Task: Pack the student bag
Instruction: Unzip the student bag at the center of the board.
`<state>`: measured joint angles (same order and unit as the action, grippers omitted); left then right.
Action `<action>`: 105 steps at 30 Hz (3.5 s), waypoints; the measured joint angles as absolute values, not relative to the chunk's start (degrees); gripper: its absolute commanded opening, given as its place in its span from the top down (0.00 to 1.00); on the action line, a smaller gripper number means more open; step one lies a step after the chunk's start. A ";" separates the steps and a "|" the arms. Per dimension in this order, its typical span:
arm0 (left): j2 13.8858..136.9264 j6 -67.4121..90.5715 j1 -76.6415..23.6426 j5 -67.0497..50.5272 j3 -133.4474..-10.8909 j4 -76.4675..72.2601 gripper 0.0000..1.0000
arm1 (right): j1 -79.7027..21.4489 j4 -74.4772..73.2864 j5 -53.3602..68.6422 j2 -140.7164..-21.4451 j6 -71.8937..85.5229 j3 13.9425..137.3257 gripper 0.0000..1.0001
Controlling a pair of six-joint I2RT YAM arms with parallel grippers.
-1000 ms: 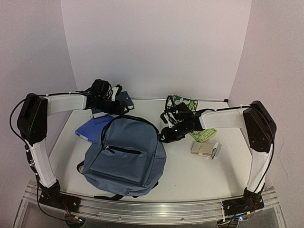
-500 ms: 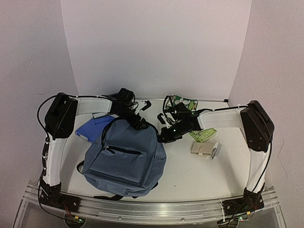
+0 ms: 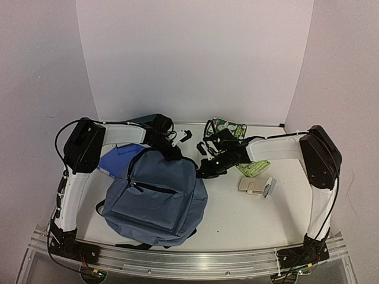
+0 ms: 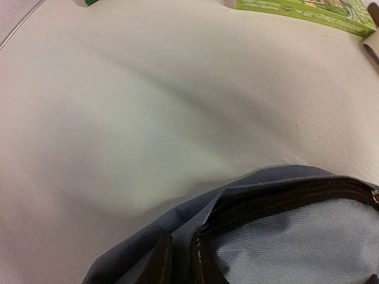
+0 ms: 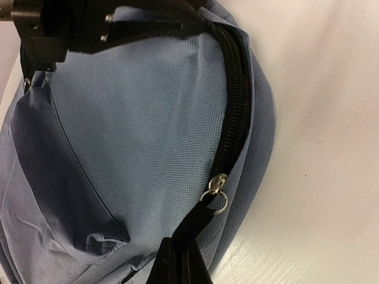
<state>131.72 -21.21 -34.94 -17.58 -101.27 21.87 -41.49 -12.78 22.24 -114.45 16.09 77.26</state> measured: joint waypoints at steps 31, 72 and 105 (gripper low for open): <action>130.72 -8.11 -37.26 -11.92 -94.23 12.94 0.99 | -60.13 -8.64 17.29 -107.20 32.87 64.05 1.00; 86.37 43.28 -26.39 -11.45 -47.20 16.04 0.42 | -43.95 -15.94 16.97 -121.65 15.05 87.73 0.97; 88.30 34.38 -25.42 -15.84 -56.37 12.18 0.13 | -43.90 -15.08 3.48 -102.35 24.94 66.77 0.87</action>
